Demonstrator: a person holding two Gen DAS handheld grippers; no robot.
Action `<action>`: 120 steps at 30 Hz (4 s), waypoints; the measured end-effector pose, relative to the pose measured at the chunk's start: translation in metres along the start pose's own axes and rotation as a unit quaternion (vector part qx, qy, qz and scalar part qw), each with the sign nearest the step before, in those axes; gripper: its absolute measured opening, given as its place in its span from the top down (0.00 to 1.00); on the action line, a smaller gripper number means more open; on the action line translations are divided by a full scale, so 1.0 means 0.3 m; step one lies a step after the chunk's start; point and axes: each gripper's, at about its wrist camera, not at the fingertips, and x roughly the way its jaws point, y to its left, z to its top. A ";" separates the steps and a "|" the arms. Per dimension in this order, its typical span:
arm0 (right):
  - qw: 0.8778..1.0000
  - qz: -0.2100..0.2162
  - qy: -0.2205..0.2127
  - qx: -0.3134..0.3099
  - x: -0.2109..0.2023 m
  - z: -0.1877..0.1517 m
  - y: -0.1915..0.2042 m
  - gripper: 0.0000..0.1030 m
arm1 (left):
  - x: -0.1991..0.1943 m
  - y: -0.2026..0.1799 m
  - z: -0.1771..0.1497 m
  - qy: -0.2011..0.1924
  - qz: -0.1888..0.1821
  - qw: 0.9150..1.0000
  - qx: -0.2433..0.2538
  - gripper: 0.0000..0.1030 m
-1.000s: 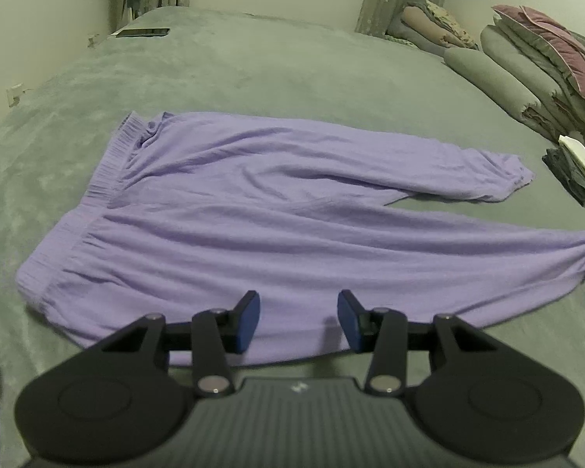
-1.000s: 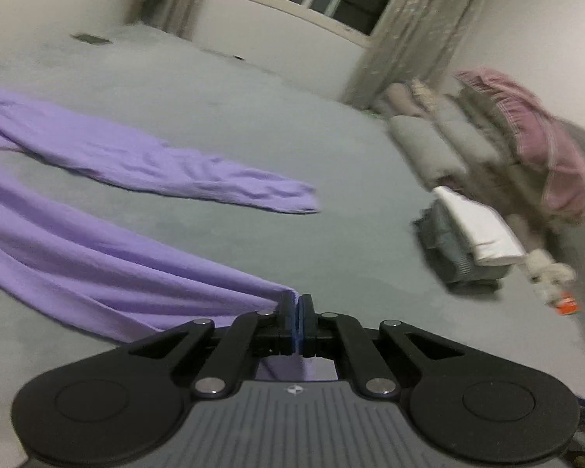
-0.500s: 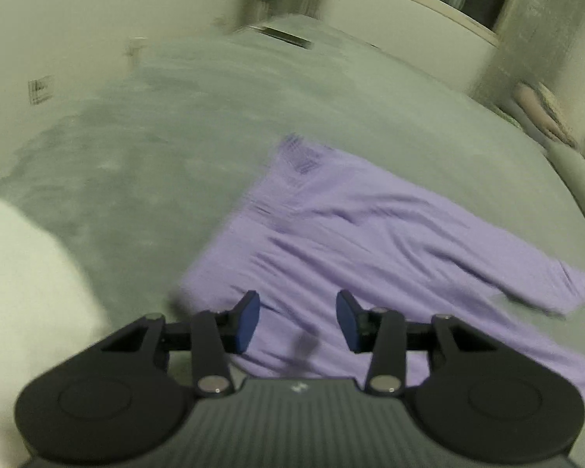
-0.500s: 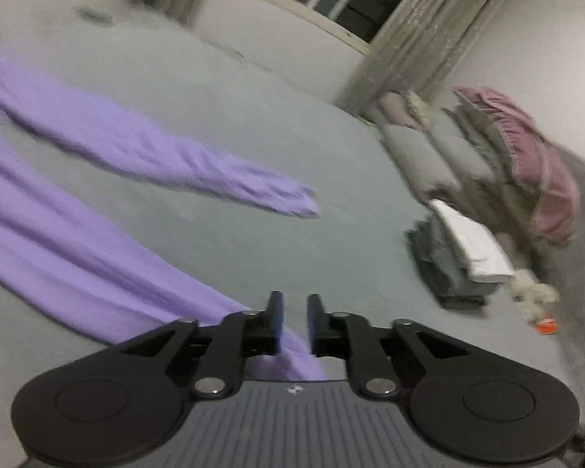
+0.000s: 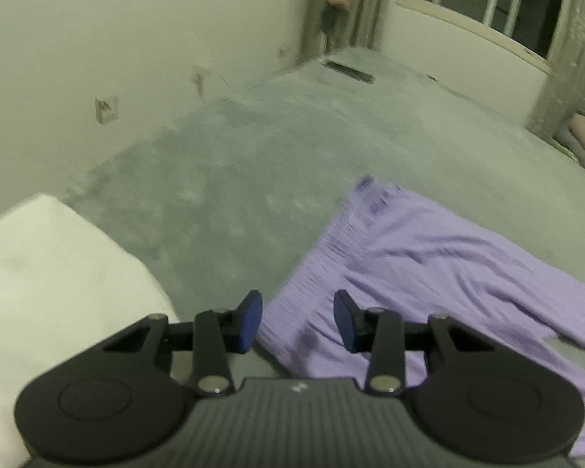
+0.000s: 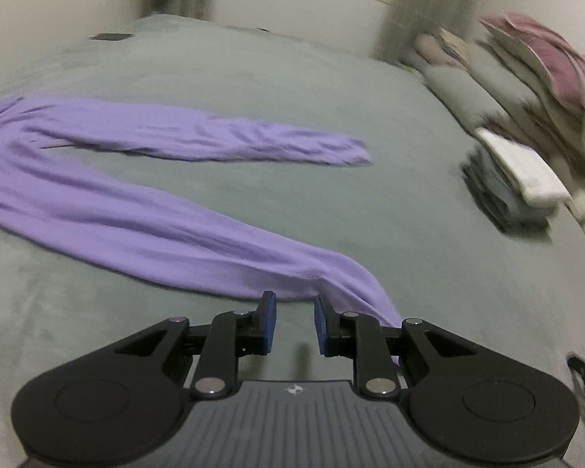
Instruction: Fold clothes
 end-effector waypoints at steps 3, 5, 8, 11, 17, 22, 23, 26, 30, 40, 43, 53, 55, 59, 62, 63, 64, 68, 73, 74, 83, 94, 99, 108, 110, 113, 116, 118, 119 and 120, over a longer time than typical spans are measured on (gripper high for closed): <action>1.000 0.014 0.011 0.022 -0.008 -0.017 -0.035 0.81 | -0.001 -0.015 -0.016 0.018 -0.007 1.000 -0.008 0.71; 0.998 0.053 0.013 0.035 -0.019 -0.020 -0.036 0.81 | -0.003 -0.023 -0.027 0.031 -0.013 0.999 -0.014 0.71; 0.993 0.088 0.006 0.082 -0.008 -0.012 -0.046 0.81 | -0.015 -0.016 -0.045 0.046 -0.026 0.998 -0.034 0.68; 0.982 0.090 -0.012 0.169 -0.002 0.002 -0.099 0.80 | -0.018 -0.012 -0.068 0.049 -0.019 0.998 -0.043 0.64; 0.921 0.063 -0.005 0.384 0.052 -0.057 -0.274 0.73 | 0.022 0.019 -0.090 0.067 0.003 0.995 -0.069 0.59; 0.878 0.047 0.000 0.476 0.066 -0.108 -0.337 0.73 | 0.045 0.015 -0.102 0.054 0.010 0.996 -0.073 0.55; 0.869 0.048 0.001 0.493 0.068 -0.116 -0.345 0.73 | 0.052 0.016 -0.104 0.050 0.010 0.996 -0.075 0.56; 0.846 0.068 0.007 0.530 0.082 -0.140 -0.351 0.73 | 0.061 0.014 -0.105 0.035 0.013 0.997 -0.072 0.62; 0.812 0.078 0.000 0.578 0.049 -0.173 -0.368 0.74 | 0.061 0.033 -0.096 0.033 0.010 0.996 -0.079 0.83; 0.706 0.081 0.011 0.704 0.106 -0.297 -0.425 0.77 | 0.071 0.053 -0.063 0.020 0.005 0.997 -0.081 0.99; 0.707 0.081 0.008 0.702 0.111 -0.290 -0.435 0.76 | 0.069 0.056 -0.053 0.014 0.004 0.997 -0.080 0.99; 0.801 0.038 -0.098 0.589 0.057 -0.129 -0.476 0.96 | -0.002 0.106 0.006 -0.015 -0.026 0.994 -0.106 0.99; 0.816 0.043 -0.163 0.553 0.000 -0.077 -0.469 0.96 | -0.018 0.109 0.012 -0.021 -0.032 0.994 -0.107 0.99; 0.840 0.067 -0.258 0.472 -0.079 -0.006 -0.441 0.96 | -0.029 0.122 0.015 -0.024 -0.024 0.994 -0.105 0.99; 0.892 0.033 -0.178 0.415 -0.006 0.029 -0.406 0.96 | -0.023 0.124 0.001 -0.006 -0.017 0.995 -0.094 0.99; 0.907 0.014 -0.141 0.397 0.027 0.018 -0.392 0.96 | -0.020 0.121 -0.006 -0.001 -0.015 0.996 -0.089 0.99; 0.919 -0.005 -0.105 0.379 0.060 0.004 -0.378 0.96 | -0.019 0.117 -0.013 0.004 -0.012 0.996 -0.083 0.99; 0.925 -0.015 -0.059 0.376 0.058 -0.084 -0.394 0.96 | -0.022 0.110 -0.047 0.018 -0.007 0.998 -0.066 0.99; 0.939 -0.015 -0.042 0.341 0.037 -0.089 -0.392 0.96 | -0.042 0.112 -0.061 0.022 -0.009 0.998 -0.050 0.99; 0.941 -0.012 -0.035 0.336 0.042 -0.086 -0.391 0.96 | -0.045 0.114 -0.061 0.022 -0.009 0.999 -0.046 0.99; 0.967 -0.086 -0.029 0.240 0.020 -0.063 -0.309 0.86 | -0.013 0.115 -0.052 0.035 -0.006 0.999 -0.033 0.98; 0.993 -0.015 0.055 0.106 0.102 -0.062 -0.152 0.79 | -0.071 0.124 -0.040 0.008 0.005 0.999 -0.047 0.95; 0.993 -0.013 0.077 0.085 0.073 -0.077 -0.165 0.79 | -0.091 0.108 -0.031 -0.012 0.011 0.999 -0.032 0.89; 0.988 -0.041 -0.041 0.145 0.051 0.027 -0.240 0.79 | -0.011 -0.072 -0.104 0.022 -0.066 0.996 0.056 0.72; 0.986 -0.035 -0.036 0.159 0.095 0.038 -0.260 0.79 | 0.004 -0.106 -0.116 0.022 -0.068 0.995 0.074 0.72; 0.993 -0.033 -0.018 0.111 0.169 0.041 -0.232 0.79 | 0.030 -0.147 -0.143 0.030 -0.068 0.991 0.107 0.71; 0.998 -0.034 0.002 0.052 0.218 0.025 -0.187 0.79 | 0.041 -0.195 -0.184 0.027 -0.060 0.987 0.146 0.63; 1.000 -0.024 -0.003 0.019 0.206 0.009 -0.161 0.79 | 0.037 -0.217 -0.202 0.019 -0.051 0.985 0.164 0.60; 1.000 -0.019 -0.001 0.007 0.192 0.002 -0.152 0.79 | 0.034 -0.223 -0.208 0.016 -0.048 0.984 0.169 0.60; 1.000 -0.014 0.001 -0.005 0.177 -0.006 -0.143 0.79 | 0.033 -0.227 -0.209 0.016 -0.049 0.984 0.172 0.59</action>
